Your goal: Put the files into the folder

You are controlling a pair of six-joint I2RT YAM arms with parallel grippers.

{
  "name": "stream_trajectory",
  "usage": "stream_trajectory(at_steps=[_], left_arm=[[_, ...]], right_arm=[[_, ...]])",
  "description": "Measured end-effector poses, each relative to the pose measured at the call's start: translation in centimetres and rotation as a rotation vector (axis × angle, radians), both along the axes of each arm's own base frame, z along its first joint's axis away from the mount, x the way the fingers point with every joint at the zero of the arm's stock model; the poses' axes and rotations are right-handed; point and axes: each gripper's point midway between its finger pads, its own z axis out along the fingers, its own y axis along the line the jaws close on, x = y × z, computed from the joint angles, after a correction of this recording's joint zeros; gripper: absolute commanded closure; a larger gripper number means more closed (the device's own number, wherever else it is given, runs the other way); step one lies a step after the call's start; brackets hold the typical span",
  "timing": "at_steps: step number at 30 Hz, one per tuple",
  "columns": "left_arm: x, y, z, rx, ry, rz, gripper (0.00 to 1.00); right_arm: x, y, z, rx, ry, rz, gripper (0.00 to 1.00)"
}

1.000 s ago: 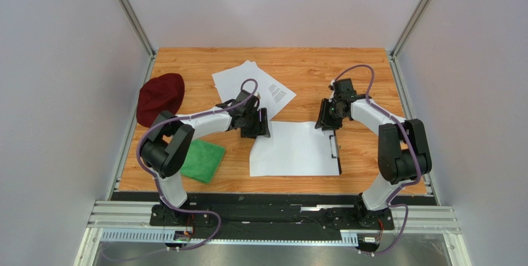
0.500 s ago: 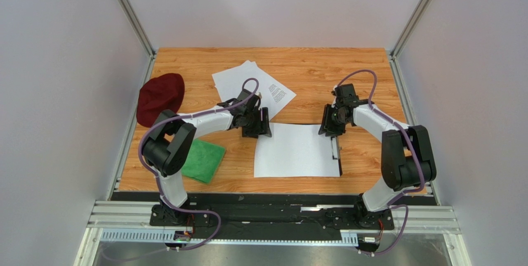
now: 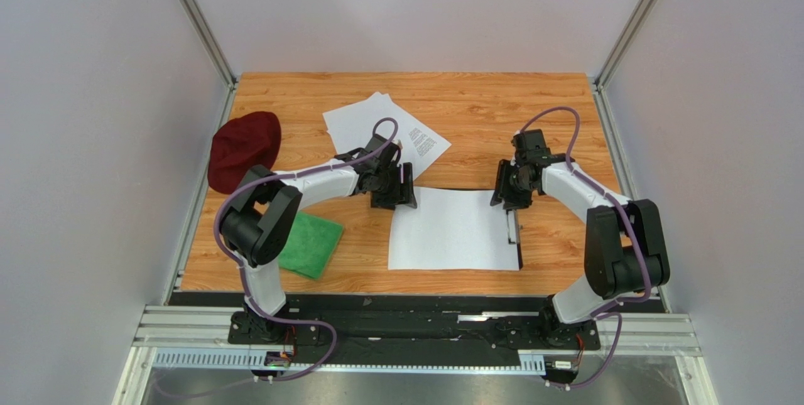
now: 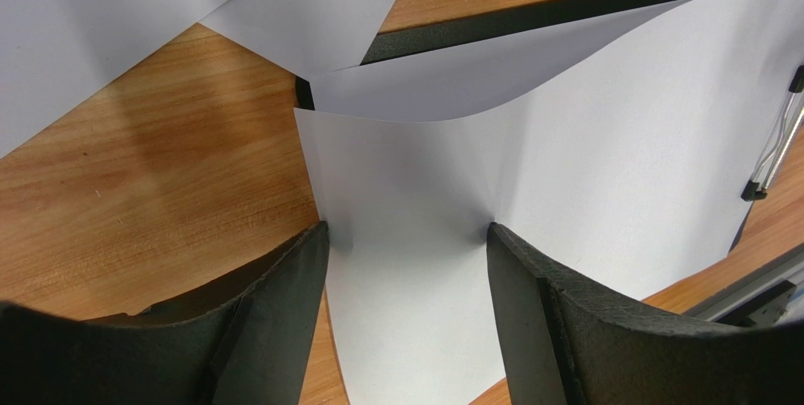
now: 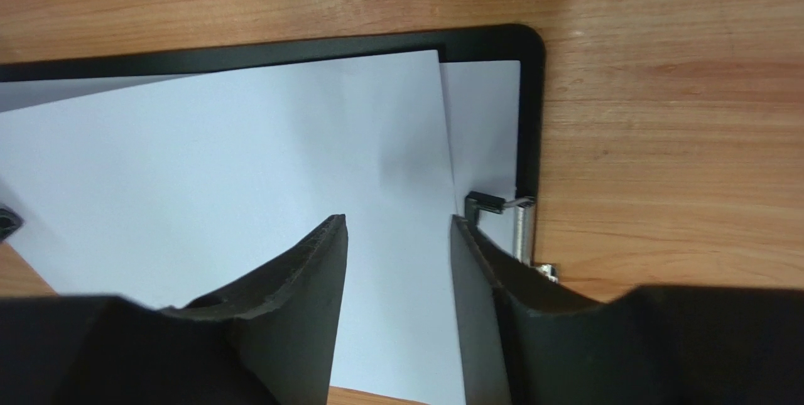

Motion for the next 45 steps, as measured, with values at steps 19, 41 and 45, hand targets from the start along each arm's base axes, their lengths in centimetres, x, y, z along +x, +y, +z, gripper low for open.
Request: stream_trajectory(at_steps=[19,41,45], left_arm=[[0.3,0.3,0.1,0.056,0.003,-0.002,0.23],[0.8,1.6,1.3,0.153,-0.029,-0.003,0.19],[0.1,1.1,4.1,0.144,-0.091,-0.018,0.28]], right_arm=[[-2.3,-4.1,-1.4,-0.154,0.05,-0.092,0.26],[-3.1,-3.8,-1.8,-0.133,0.076,-0.073,0.59],[-3.4,-3.6,-2.0,-0.122,0.087,-0.069,0.6]])
